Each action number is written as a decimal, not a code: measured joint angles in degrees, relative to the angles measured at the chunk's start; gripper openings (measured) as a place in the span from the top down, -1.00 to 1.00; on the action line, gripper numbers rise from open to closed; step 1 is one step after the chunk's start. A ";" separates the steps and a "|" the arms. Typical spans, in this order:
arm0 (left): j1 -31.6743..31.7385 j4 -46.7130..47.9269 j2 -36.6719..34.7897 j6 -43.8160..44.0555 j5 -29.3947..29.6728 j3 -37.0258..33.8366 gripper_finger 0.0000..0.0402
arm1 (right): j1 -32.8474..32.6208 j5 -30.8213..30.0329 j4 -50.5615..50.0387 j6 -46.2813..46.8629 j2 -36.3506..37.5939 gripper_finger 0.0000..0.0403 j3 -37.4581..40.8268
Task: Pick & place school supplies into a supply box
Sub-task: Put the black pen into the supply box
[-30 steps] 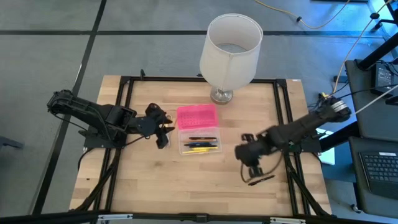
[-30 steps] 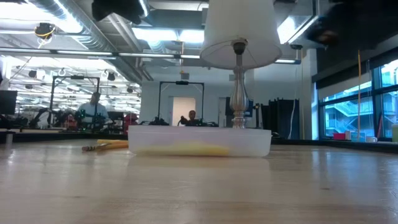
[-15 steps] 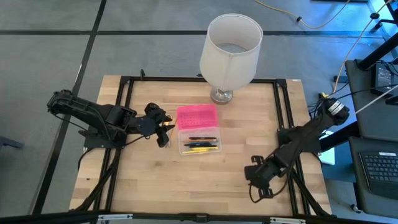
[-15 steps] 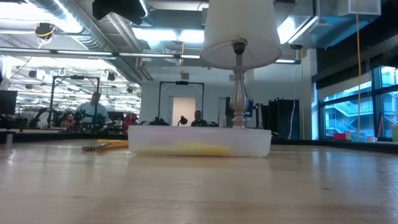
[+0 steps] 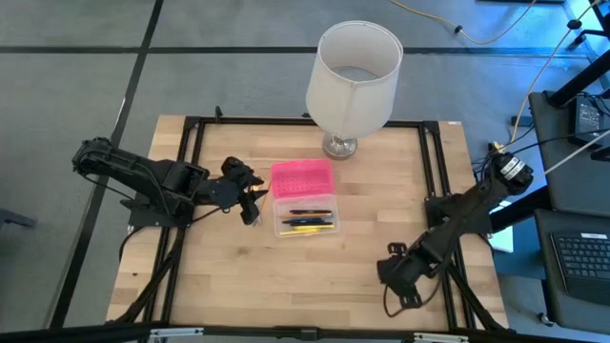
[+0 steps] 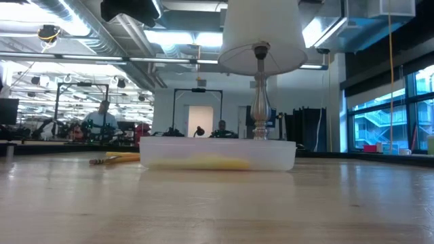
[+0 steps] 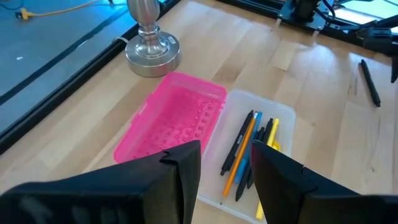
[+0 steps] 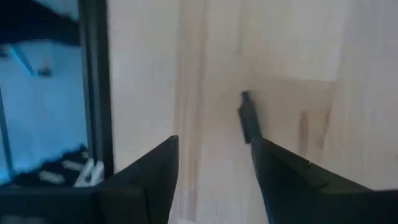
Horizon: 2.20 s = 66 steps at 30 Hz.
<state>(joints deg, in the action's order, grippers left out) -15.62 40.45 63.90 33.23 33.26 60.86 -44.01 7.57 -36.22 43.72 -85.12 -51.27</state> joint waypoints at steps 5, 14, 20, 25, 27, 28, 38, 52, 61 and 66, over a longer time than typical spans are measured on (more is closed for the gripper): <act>-0.01 -0.02 0.00 0.00 0.00 0.00 0.35 | -1.49 -1.85 -0.32 -3.74 0.00 -0.02 0.00; -0.02 0.00 0.00 0.44 -0.02 0.00 0.35 | -2.20 -8.60 -1.78 -0.87 -1.47 -0.02 0.00; -0.02 0.00 0.00 0.48 -0.02 0.00 0.35 | -2.38 -8.56 -1.04 -2.19 -6.57 -0.03 0.00; -0.02 0.00 0.00 0.48 -0.07 0.00 0.35 | -2.38 -8.51 -0.95 -2.04 -10.63 -0.03 0.00; -0.02 0.00 0.00 0.48 -0.06 0.00 0.35 | -2.38 -8.16 -0.98 -2.05 -11.82 -0.03 -0.11; -0.02 0.00 0.00 0.48 -0.07 0.00 0.35 | -2.36 -7.59 -0.98 -2.14 -12.17 -0.03 -0.20; -0.02 0.00 0.00 0.48 -0.09 0.02 0.35 | -2.75 -8.24 0.01 1.41 -12.44 -0.03 -0.15; -0.02 0.00 0.02 0.52 -0.22 0.04 0.35 | -2.81 -9.56 -0.98 0.77 -13.27 0.16 -0.17; -0.02 0.00 0.04 0.59 -0.15 0.04 0.35 | -2.81 -10.58 -1.13 1.19 -13.31 0.39 -0.13; -0.02 0.00 0.04 0.68 -0.13 0.04 0.35 | -2.64 -10.77 -1.13 2.59 -13.35 0.48 -0.11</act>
<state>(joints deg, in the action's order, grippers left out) -15.64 40.45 63.94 33.91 33.12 60.90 -46.65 -3.20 -37.34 46.30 -98.48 -51.37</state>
